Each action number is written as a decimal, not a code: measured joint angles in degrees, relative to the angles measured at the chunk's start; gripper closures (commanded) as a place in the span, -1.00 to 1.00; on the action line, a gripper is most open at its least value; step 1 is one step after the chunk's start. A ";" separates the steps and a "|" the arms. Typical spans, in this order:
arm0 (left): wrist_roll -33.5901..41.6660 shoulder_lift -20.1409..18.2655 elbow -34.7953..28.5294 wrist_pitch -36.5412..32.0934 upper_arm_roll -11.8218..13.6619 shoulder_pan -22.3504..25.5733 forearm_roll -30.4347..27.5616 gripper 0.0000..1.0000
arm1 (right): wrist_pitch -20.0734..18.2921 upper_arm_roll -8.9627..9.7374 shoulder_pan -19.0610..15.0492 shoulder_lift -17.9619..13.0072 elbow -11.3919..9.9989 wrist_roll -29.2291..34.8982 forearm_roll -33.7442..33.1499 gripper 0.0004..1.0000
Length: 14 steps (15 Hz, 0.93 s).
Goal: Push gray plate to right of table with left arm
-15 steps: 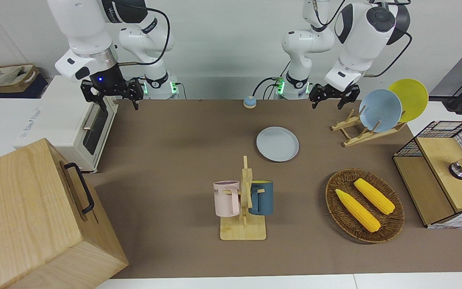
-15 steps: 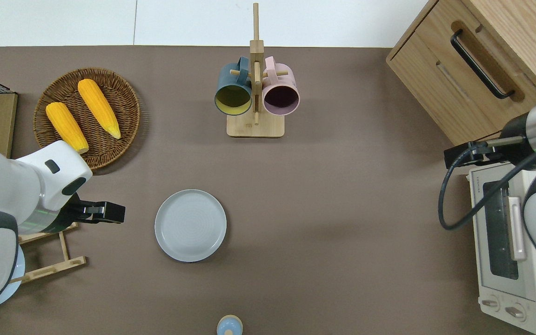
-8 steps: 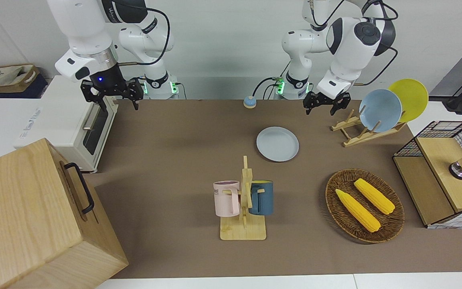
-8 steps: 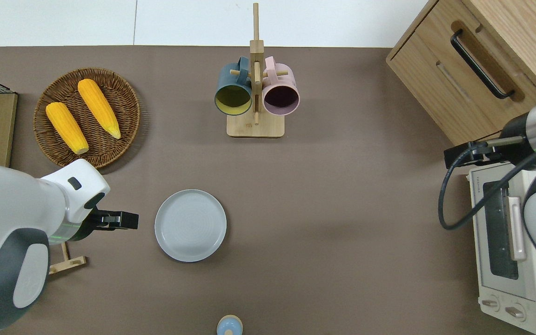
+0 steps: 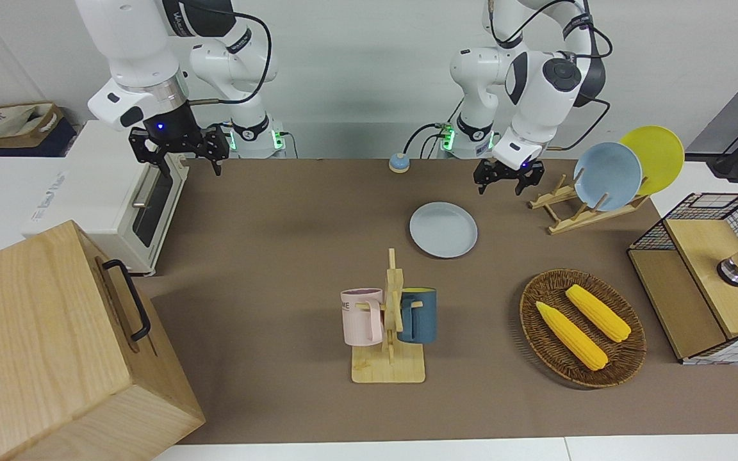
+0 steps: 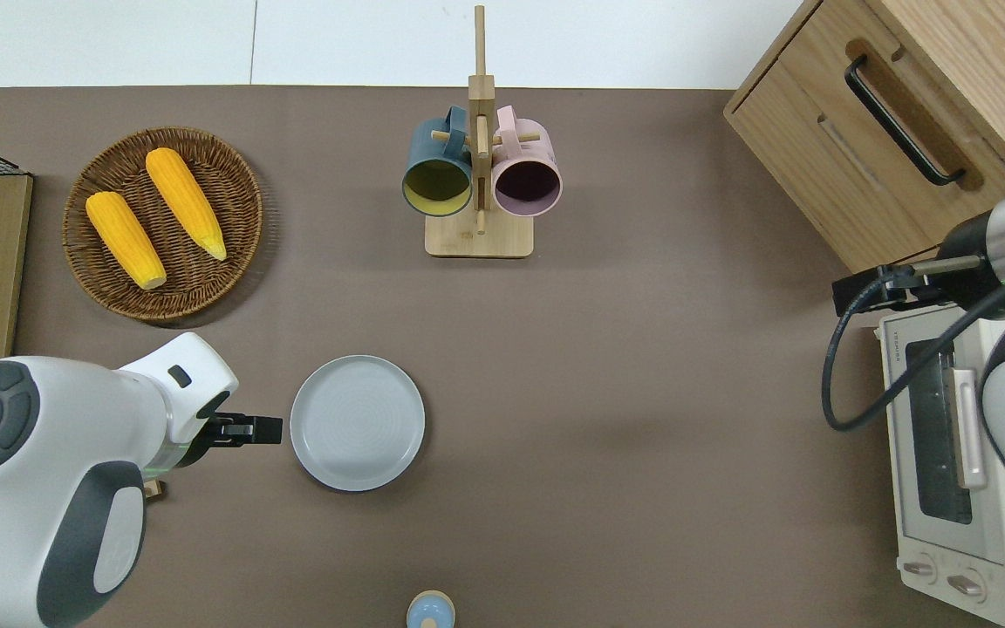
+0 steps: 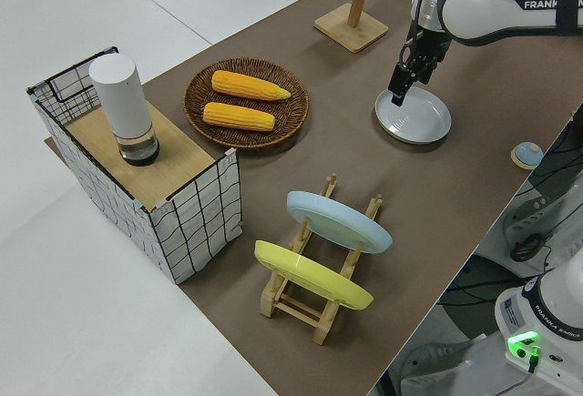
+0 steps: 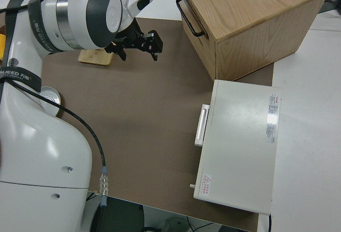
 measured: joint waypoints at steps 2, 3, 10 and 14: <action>-0.45 -0.03 -1.87 2.60 -0.02 -0.26 -0.04 -0.99 | 0.00 0.00 0.00 0.00 0.00 0.00 0.00 -0.97; -1.11 -0.04 -2.78 3.96 -0.04 -0.29 -0.04 -0.99 | 0.00 0.00 0.00 0.00 0.00 0.00 0.00 -0.97; -5.03 -0.04 -9.63 13.49 -0.12 -2.72 -0.08 -0.99 | 0.00 0.00 0.00 0.00 0.00 0.00 0.00 -0.97; -6.55 1.41 -14.85 21.56 -0.16 -3.39 -0.17 -0.99 | 0.00 0.00 0.00 0.00 0.00 0.00 0.00 -0.97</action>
